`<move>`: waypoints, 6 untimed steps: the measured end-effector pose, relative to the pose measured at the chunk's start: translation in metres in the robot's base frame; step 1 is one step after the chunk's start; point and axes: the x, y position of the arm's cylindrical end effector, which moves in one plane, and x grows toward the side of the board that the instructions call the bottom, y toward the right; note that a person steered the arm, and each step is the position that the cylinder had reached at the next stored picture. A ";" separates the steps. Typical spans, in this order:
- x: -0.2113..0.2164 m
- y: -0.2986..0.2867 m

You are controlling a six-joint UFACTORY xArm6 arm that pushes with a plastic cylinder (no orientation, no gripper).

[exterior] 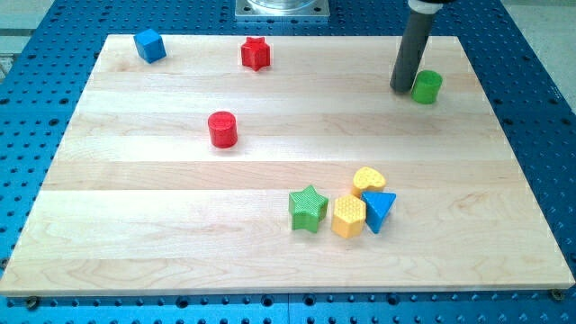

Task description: Move green circle upwards

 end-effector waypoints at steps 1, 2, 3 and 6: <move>0.047 -0.009; 0.081 0.035; 0.037 0.034; -0.042 0.041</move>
